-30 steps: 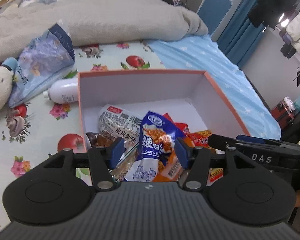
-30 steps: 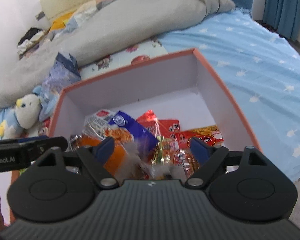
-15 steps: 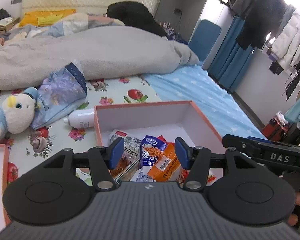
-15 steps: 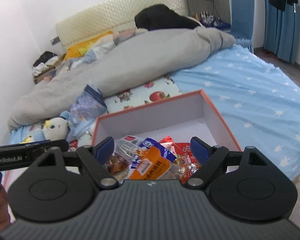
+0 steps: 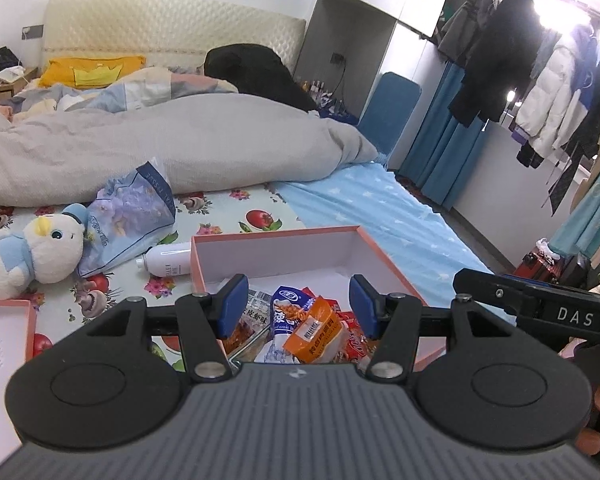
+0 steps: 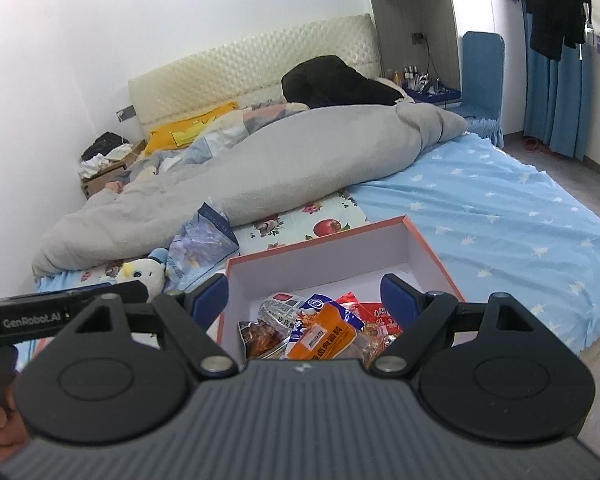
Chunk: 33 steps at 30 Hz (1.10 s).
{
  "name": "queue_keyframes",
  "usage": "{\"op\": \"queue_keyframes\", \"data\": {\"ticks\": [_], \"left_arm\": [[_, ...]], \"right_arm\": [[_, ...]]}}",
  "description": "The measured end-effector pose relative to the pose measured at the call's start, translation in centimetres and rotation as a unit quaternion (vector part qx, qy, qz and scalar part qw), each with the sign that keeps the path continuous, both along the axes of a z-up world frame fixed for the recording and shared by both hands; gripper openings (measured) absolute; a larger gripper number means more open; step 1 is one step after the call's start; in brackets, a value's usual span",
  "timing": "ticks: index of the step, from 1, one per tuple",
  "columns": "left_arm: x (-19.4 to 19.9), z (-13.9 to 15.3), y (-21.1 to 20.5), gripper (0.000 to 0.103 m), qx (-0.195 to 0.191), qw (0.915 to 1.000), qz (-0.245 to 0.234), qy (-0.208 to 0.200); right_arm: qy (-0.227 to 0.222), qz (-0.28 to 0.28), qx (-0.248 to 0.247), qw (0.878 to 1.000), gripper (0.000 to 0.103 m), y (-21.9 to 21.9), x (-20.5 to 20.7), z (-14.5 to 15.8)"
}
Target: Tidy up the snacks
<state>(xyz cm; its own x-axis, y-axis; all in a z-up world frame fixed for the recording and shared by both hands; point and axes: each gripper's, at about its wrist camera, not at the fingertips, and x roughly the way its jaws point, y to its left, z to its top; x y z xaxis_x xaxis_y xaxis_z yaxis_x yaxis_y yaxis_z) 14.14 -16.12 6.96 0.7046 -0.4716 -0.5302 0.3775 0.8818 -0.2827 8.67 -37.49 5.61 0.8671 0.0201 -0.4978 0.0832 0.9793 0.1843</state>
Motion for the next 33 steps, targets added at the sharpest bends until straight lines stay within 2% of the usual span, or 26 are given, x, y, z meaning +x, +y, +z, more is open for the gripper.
{"op": "queue_keyframes", "data": {"ticks": [9,16,31,33], "left_arm": [[-4.6,0.4,1.1,0.064,0.008,0.9997,-0.002,-0.024],[-7.4,-0.3,1.9,0.064,0.011,0.9995,0.001,-0.029],[-10.1,-3.2,2.3,0.064,0.012,0.9996,0.006,-0.024],[-10.2,-3.6,2.4,0.068,0.012,0.9997,0.006,-0.022]], "right_arm": [[-0.004,0.0,-0.013,1.0,0.085,2.0,-4.1,-0.6],[0.001,-0.006,-0.013,1.0,0.085,2.7,-5.9,-2.0],[0.002,-0.015,-0.033,0.999,0.085,2.8,-8.3,-4.6],[0.005,-0.016,-0.033,0.999,0.085,2.7,-8.3,-4.6]]}}
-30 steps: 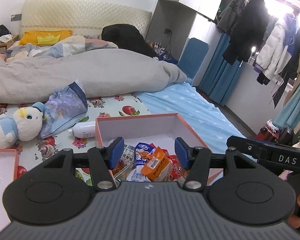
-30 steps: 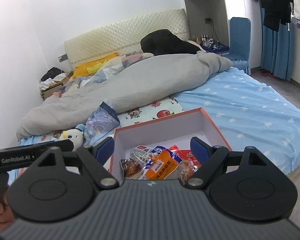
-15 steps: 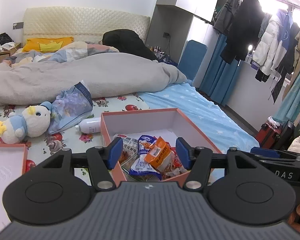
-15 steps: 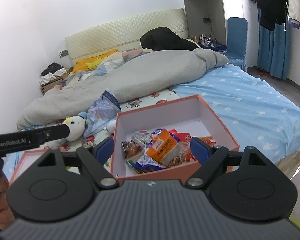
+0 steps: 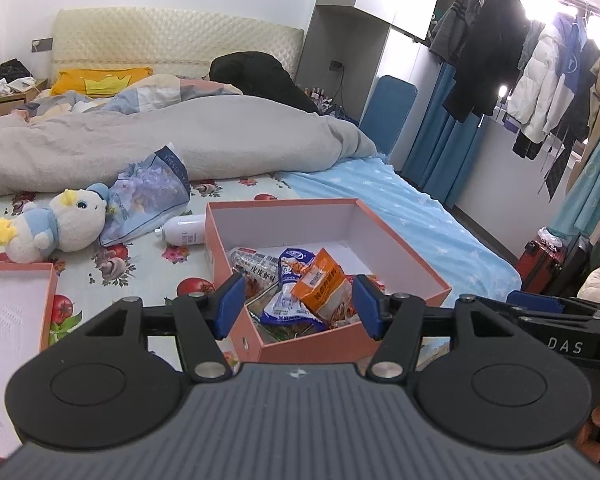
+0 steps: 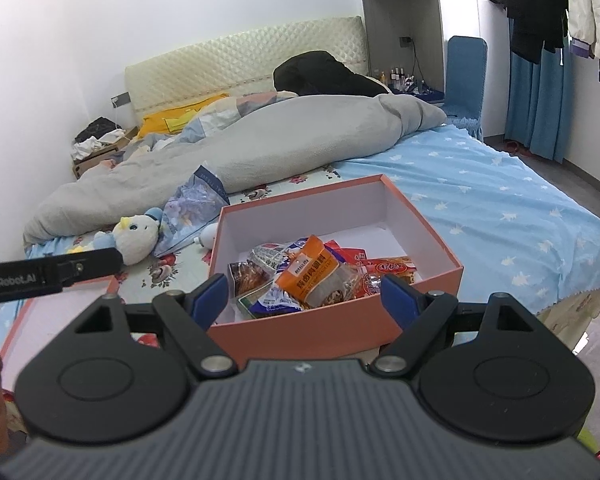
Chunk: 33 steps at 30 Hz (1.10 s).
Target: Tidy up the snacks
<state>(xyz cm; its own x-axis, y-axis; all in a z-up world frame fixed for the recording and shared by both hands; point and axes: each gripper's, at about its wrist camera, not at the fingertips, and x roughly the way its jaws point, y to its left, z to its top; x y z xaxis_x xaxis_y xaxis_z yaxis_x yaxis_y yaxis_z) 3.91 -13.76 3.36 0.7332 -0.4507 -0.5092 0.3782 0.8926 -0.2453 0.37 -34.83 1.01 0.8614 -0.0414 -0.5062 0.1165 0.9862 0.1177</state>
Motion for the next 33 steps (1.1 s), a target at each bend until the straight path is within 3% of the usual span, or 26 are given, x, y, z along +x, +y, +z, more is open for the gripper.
{"op": "queue_keyframes", "data": {"ticks": [5,7,9,11,15,16,20,33], "left_arm": [[0.3,-0.5,0.4,0.074,-0.001,1.0,-0.003,0.004],[0.6,-0.6,0.4,0.082,0.007,1.0,-0.003,0.006],[0.9,-0.6,0.5,0.096,0.009,0.9999,0.003,0.006],[1.2,-0.6,0.6,0.099,0.007,0.9999,0.004,0.009],[1.6,-0.4,0.7,0.103,0.01,0.9997,0.017,0.014],[1.7,-0.4,0.7,0.103,0.01,0.9997,0.017,0.014],[2.0,-0.2,0.2,0.103,0.019,0.9996,0.016,0.016],[2.1,0.1,-0.6,0.103,0.056,0.9979,0.032,-0.001]], "right_arm": [[0.009,-0.003,0.0,1.0,0.085,-0.2,0.0,-0.6],[0.006,-0.005,-0.001,1.0,0.085,-0.1,0.0,-0.7],[0.0,-0.008,-0.005,1.0,0.085,-0.2,-0.1,-0.5],[-0.006,-0.014,-0.008,1.0,0.085,-0.2,0.0,-0.4],[-0.012,-0.015,-0.005,1.0,0.091,-0.8,0.1,-0.2],[-0.013,-0.019,-0.006,1.0,0.103,-1.0,0.0,-0.3],[-0.015,-0.029,0.013,0.999,0.103,-1.5,0.1,-0.5],[-0.013,-0.04,0.009,0.999,0.103,-1.8,0.1,-0.7]]}}
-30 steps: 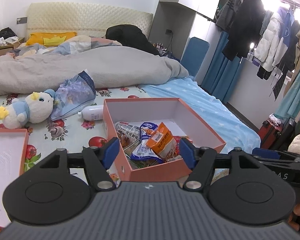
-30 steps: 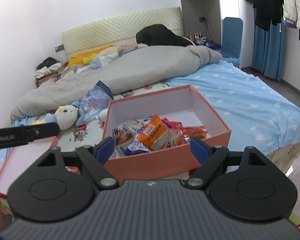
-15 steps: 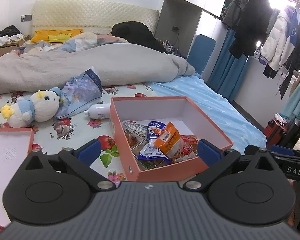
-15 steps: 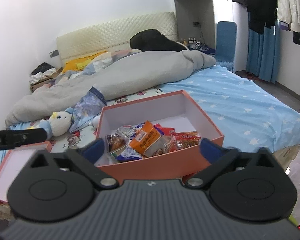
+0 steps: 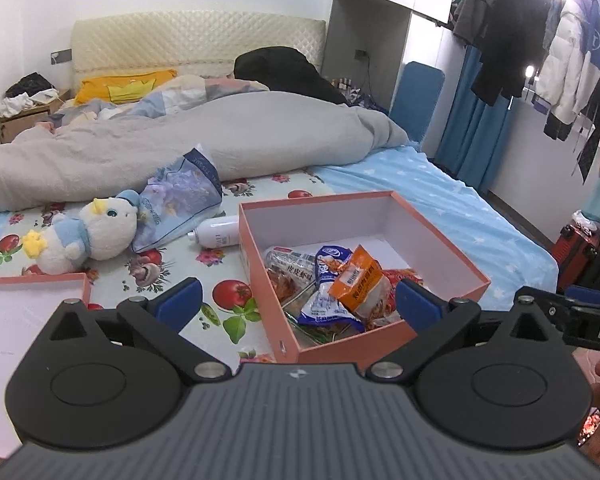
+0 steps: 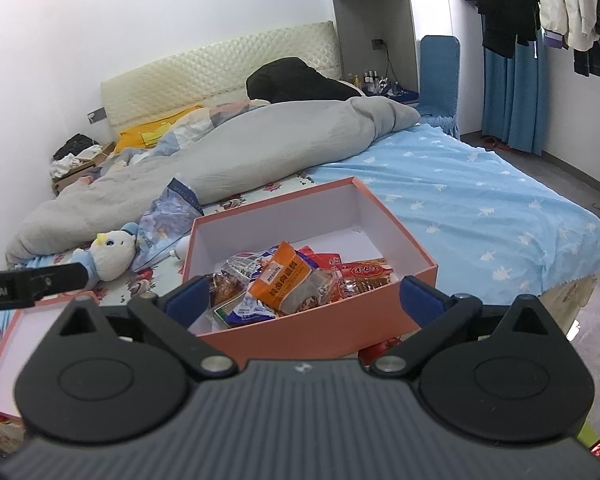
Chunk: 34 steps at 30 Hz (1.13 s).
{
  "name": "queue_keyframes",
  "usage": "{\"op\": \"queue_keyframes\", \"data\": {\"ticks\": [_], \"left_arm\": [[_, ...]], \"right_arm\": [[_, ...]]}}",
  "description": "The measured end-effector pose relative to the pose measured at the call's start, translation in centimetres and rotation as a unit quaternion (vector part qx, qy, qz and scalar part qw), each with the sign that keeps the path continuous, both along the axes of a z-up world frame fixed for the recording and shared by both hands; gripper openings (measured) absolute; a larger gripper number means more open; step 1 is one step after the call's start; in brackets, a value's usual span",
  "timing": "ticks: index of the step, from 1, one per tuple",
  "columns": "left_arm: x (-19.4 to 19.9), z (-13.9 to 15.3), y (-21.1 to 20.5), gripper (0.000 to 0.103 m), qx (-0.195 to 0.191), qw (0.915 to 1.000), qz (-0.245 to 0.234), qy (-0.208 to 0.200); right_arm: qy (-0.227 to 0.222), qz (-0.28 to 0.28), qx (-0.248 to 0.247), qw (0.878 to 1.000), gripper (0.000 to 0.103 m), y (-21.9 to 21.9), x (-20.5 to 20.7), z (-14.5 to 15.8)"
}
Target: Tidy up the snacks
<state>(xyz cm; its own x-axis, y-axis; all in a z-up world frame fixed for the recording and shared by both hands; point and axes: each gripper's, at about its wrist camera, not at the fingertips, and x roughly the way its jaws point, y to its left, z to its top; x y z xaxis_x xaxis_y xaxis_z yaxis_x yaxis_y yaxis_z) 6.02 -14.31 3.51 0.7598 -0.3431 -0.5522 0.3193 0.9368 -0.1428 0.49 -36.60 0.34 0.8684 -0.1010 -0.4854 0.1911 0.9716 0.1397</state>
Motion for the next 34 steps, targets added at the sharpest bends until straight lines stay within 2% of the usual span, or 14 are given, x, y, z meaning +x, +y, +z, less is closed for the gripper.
{"op": "queue_keyframes", "data": {"ticks": [34], "left_arm": [[-0.2,0.51,-0.11,0.103,-0.004,0.9999,0.009,0.014]], "right_arm": [[-0.002,0.001,0.0,1.0,0.103,-0.22,-0.31,0.14]]}}
